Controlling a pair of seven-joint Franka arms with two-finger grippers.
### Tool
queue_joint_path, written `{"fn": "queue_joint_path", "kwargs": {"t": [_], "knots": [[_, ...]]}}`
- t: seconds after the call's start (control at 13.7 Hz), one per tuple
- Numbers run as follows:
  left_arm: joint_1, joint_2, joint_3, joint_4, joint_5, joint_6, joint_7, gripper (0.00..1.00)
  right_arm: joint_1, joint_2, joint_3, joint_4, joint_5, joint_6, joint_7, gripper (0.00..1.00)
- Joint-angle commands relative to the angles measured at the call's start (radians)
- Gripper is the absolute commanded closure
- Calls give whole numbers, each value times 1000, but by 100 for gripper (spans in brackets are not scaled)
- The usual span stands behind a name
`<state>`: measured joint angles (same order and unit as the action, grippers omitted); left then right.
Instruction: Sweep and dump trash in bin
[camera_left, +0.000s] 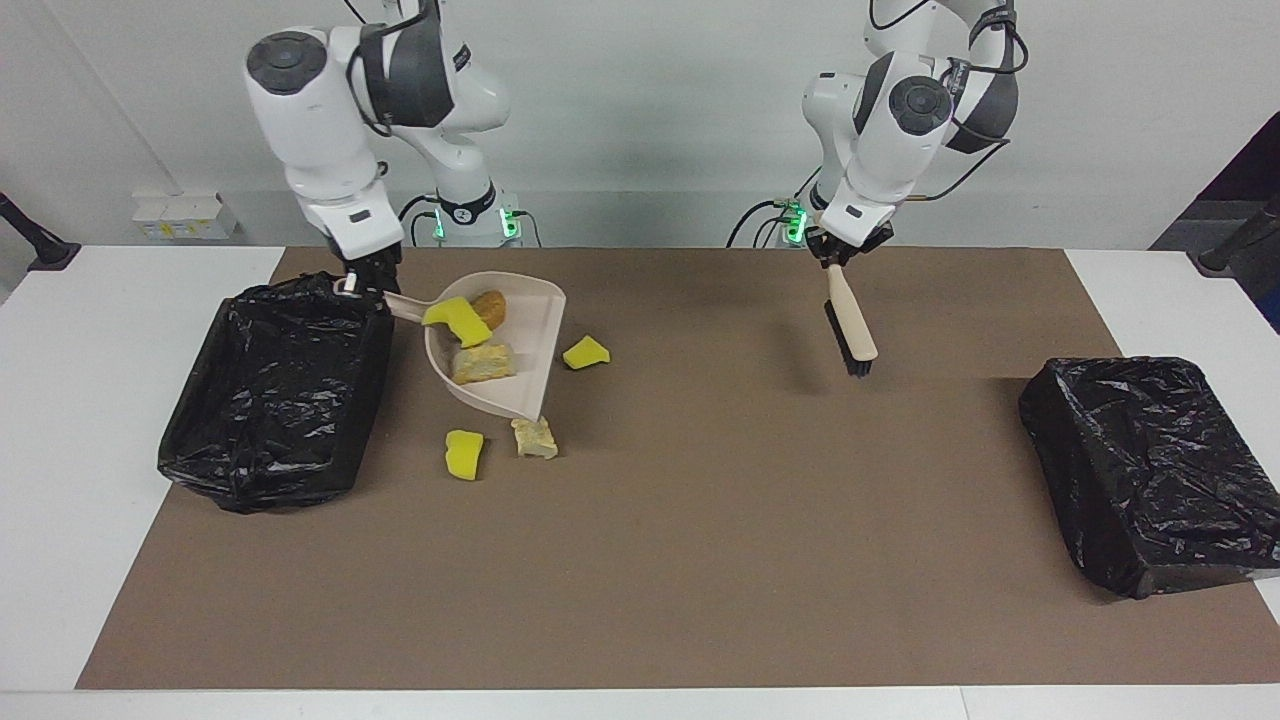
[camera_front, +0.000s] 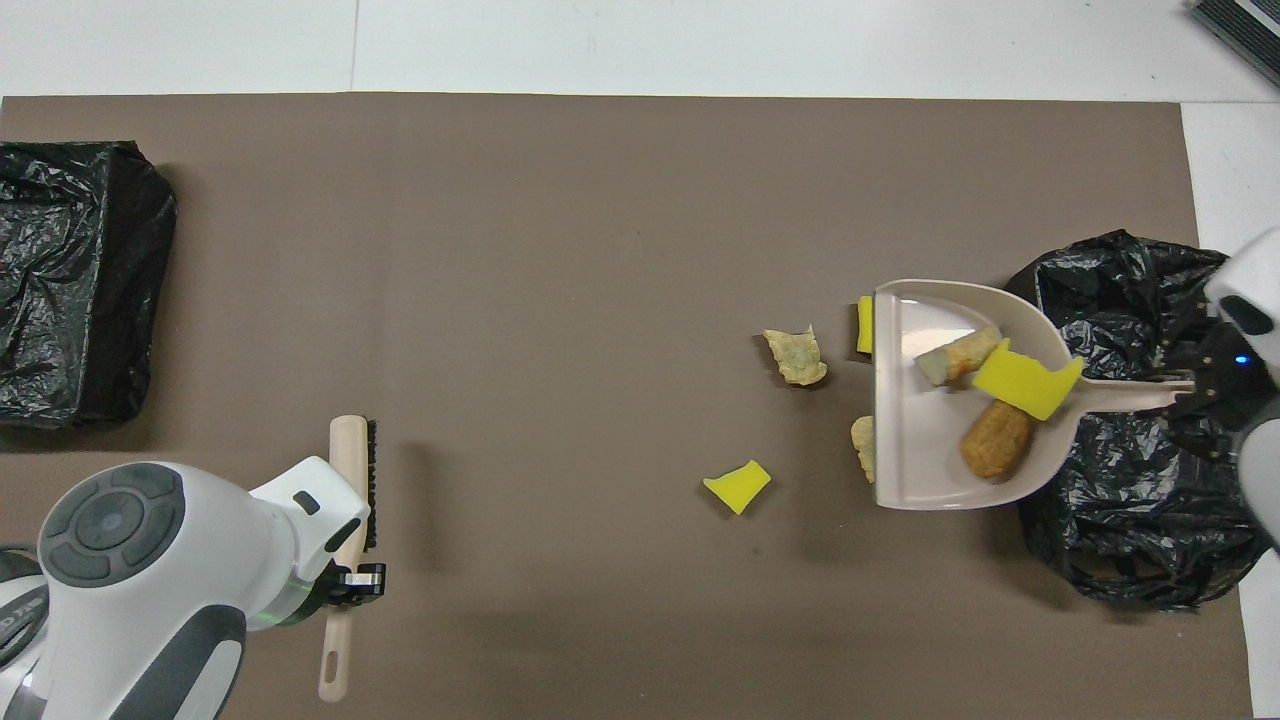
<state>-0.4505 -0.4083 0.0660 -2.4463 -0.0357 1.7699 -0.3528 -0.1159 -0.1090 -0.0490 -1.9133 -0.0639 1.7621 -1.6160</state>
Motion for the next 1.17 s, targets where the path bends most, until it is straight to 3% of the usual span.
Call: {"fn": "queue_joint_path", "kwargs": {"t": [0.0,0.29,0.51,0.73,1.09], "knots": [[23,-76,-9,-130,13,34,49,100,-120,2,11,11,-67,2,-108,100],[-17,-95,-14,-262,11,179,40,100,-237,5,9,13,-246,153,-143,100],[-40,-86,-17,-263,4,212,31,100,-237,5,11,5,-403,189,-125,100],[-153,-31,-17,-216,-64,289,-56,100,-225,-4,11,-21,-488,240,-114,100],[-462,106,-17,-114,-147,431,-375,100,-185,-12,20,-35,-519,229,-64,100]]}}
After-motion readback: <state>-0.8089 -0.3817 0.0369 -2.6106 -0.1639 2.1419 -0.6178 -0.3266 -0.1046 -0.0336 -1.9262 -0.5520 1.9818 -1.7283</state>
